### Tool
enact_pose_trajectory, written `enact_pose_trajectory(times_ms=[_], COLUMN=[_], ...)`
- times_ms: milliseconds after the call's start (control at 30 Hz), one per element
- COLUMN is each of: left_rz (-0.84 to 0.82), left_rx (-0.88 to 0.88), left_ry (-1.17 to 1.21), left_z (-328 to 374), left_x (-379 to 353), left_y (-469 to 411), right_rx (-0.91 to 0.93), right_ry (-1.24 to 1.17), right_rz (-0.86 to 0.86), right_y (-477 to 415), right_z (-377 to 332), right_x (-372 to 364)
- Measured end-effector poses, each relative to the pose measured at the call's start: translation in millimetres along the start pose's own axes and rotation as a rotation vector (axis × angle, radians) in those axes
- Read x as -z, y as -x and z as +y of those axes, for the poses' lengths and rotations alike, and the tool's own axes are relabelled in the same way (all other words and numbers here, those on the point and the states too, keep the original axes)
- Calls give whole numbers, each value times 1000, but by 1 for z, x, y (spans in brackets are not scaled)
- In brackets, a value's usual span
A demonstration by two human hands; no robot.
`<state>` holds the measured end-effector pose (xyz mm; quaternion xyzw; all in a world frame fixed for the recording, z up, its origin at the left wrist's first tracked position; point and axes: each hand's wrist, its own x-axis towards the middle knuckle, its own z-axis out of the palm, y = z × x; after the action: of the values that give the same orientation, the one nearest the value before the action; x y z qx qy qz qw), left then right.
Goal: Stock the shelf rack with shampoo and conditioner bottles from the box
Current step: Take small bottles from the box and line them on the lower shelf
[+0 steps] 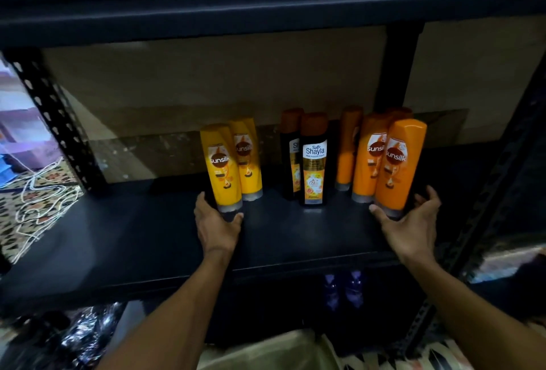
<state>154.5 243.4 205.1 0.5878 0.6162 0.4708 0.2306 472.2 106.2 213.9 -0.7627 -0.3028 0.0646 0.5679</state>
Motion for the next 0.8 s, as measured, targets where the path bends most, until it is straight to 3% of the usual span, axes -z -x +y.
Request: enact_pose_trajectory(times_ms=[67,233,367,567,800], left_rz=[-37,-147,-183,-216,-235], left_rx=[-23,-253,-352,-151,148], left_ry=[28,120,99,-59,-109], left_z=[0,-8,-30,-108,-191], left_x=[12,56,97,133,142], left_y=[13,78,149,230,275], right_rx=[-6,218,260,173,88], right_ry=[-84,-194,-167,-14,110], right_rz=[-13,-39,-170,-433,-619], right_y=[23,115,203,293,332], right_z=[0,3,12,44,78], right_x=[8,16,11,-2,-15])
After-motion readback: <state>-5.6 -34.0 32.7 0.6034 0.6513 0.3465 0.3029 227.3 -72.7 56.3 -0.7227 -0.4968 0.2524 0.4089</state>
